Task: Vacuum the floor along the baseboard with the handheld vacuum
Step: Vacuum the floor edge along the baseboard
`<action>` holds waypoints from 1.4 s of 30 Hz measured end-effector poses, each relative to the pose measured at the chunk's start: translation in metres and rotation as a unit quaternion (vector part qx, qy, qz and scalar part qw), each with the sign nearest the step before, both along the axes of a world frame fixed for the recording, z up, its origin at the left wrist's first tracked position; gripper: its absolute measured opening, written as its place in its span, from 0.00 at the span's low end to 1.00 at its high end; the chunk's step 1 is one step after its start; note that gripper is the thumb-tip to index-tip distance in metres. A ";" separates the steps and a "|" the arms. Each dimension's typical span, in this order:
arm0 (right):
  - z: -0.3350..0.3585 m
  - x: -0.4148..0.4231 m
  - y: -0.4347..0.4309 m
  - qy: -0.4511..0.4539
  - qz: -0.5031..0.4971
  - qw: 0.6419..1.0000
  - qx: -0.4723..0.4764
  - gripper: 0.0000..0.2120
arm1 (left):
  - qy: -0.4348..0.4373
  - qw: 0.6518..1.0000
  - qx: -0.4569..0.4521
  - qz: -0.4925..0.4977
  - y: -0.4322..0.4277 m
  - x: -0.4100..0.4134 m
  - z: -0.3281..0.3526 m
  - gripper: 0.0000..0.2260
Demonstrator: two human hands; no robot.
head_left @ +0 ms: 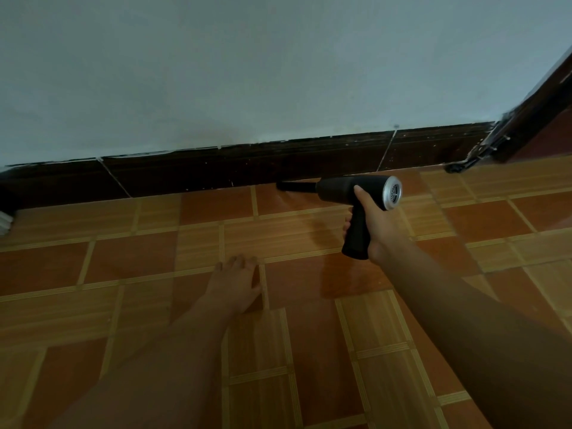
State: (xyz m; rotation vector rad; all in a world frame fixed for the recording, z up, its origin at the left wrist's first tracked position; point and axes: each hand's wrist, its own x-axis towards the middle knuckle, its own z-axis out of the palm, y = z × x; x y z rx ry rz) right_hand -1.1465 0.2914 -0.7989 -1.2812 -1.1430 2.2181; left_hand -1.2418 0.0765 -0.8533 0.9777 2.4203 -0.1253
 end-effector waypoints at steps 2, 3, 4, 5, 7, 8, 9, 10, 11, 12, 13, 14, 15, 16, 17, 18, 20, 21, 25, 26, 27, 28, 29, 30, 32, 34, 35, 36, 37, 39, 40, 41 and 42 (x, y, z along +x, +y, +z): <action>-0.001 -0.004 -0.004 -0.004 0.011 1.000 -0.005 0.17 | 0.007 1.000 -0.004 0.001 -0.004 -0.002 -0.001 0.28; -0.002 -0.006 -0.007 -0.006 0.016 1.000 -0.006 0.15 | 0.007 1.000 -0.003 0.003 -0.006 -0.003 -0.001 0.28; -0.002 -0.008 -0.009 -0.007 0.021 1.000 -0.008 0.14 | 0.006 1.000 -0.002 0.005 -0.007 -0.004 -0.002 0.28; -0.001 -0.009 -0.012 -0.007 0.024 1.000 -0.012 0.14 | 0.005 1.000 -0.001 0.007 -0.009 -0.004 -0.002 0.28; -0.001 -0.013 -0.017 -0.006 0.028 0.999 -0.017 0.14 | 0.007 1.000 -0.002 0.009 -0.011 -0.005 -0.002 0.28; -0.001 -0.015 -0.019 -0.006 0.029 0.999 -0.018 0.14 | 0.007 1.000 -0.002 0.010 -0.012 -0.006 -0.002 0.28; -0.001 -0.016 -0.022 -0.006 0.030 0.999 -0.019 0.14 | 0.006 1.000 -0.001 0.011 -0.013 -0.006 -0.002 0.28; -0.001 -0.018 -0.024 -0.005 0.032 0.999 -0.019 0.14 | 0.005 1.000 0.001 0.011 -0.014 -0.007 -0.003 0.28; -0.001 -0.019 -0.025 -0.004 0.034 0.999 -0.019 0.14 | 0.005 1.000 0.004 0.012 -0.015 -0.008 -0.003 0.27; -0.002 -0.020 -0.027 -0.004 0.036 0.999 -0.019 0.14 | 0.005 1.000 0.007 0.013 -0.016 -0.008 -0.003 0.27; -0.002 -0.022 -0.028 -0.004 0.039 0.999 -0.019 0.14 | 0.007 1.000 0.008 0.013 -0.017 -0.009 -0.003 0.27; -0.003 -0.023 -0.030 -0.003 0.040 0.999 -0.021 0.13 | 0.010 1.000 0.009 0.013 -0.018 -0.009 -0.003 0.27; -0.004 -0.024 -0.031 -0.002 0.040 0.999 -0.023 0.13 | 0.014 1.000 0.009 0.012 -0.018 -0.010 -0.002 0.27; -0.005 -0.024 -0.033 -0.001 0.038 0.999 -0.027 0.13 | 0.017 1.000 0.009 0.010 -0.018 -0.011 -0.002 0.27; -0.006 -0.025 -0.034 0.000 0.036 0.999 -0.031 0.13 | 0.019 1.000 0.008 0.009 -0.019 -0.011 -0.002 0.27; -0.007 -0.026 -0.035 0.000 0.037 0.999 -0.035 0.13 | 0.019 1.000 0.008 0.010 -0.020 -0.012 -0.002 0.27; -0.009 -0.028 -0.040 0.005 0.040 0.998 -0.045 0.13 | 0.018 1.000 0.005 0.012 -0.022 -0.013 -0.002 0.27; -0.011 -0.030 -0.042 0.011 0.042 0.998 -0.050 0.14 | 0.019 1.000 0.004 0.013 -0.024 -0.014 -0.002 0.27; -0.019 -0.035 -0.051 0.017 0.050 0.997 -0.057 0.20 | 0.025 1.000 -0.005 0.014 -0.030 -0.015 -0.002 0.27; -0.020 -0.037 -0.053 0.017 0.051 0.997 -0.058 0.21 | 0.027 1.000 -0.006 0.014 -0.032 -0.016 -0.002 0.27; -0.021 -0.039 -0.054 0.017 0.051 0.997 -0.058 0.21 | 0.031 0.999 -0.009 0.014 -0.034 -0.016 -0.003 0.27; -0.022 -0.041 -0.056 0.016 0.050 0.997 -0.060 0.21 | 0.036 0.999 -0.013 0.013 -0.035 -0.017 -0.004 0.28; -0.023 -0.043 -0.057 0.015 0.051 0.997 -0.063 0.20 | 0.041 0.999 -0.019 0.010 -0.037 -0.016 -0.005 0.28; -0.024 -0.045 -0.059 0.014 0.054 0.996 -0.067 0.20 | 0.046 0.999 -0.025 0.007 -0.038 -0.016 -0.006 0.28; -0.027 -0.049 -0.062 0.012 0.061 0.995 -0.075 0.19 | 0.049 0.998 -0.031 0.002 -0.040 -0.015 -0.006 0.28; -0.029 -0.053 -0.066 0.011 0.070 0.994 -0.083 0.19 | 0.046 0.998 -0.032 0.002 -0.040 -0.016 -0.006 0.28; -0.030 -0.056 -0.069 0.011 0.073 0.994 -0.086 0.19 | 0.045 0.998 -0.033 0.001 -0.040 -0.016 -0.006 0.28; -0.031 -0.058 -0.071 0.010 0.076 0.993 -0.089 0.18 | 0.044 0.998 -0.036 0.000 -0.039 -0.016 -0.006 0.28; -0.032 -0.060 -0.073 0.010 0.078 0.993 -0.092 0.17 | 0.043 0.998 -0.038 -0.002 -0.039 -0.016 -0.006 0.29; -0.035 -0.064 -0.079 0.010 0.086 0.991 -0.099 0.18 | 0.040 0.998 -0.040 0.000 -0.039 -0.017 -0.007 0.29; -0.037 -0.067 -0.082 0.010 0.091 0.991 -0.103 0.19 | 0.040 0.998 -0.039 0.003 -0.039 -0.017 -0.007 0.29; -0.039 -0.069 -0.085 0.010 0.095 0.990 -0.107 0.20 | 0.040 0.999 -0.037 0.005 -0.039 -0.017 -0.007 0.29; -0.041 -0.071 -0.088 0.009 0.097 0.989 -0.111 0.21 | 0.040 0.999 -0.036 0.007 -0.039 -0.018 -0.006 0.29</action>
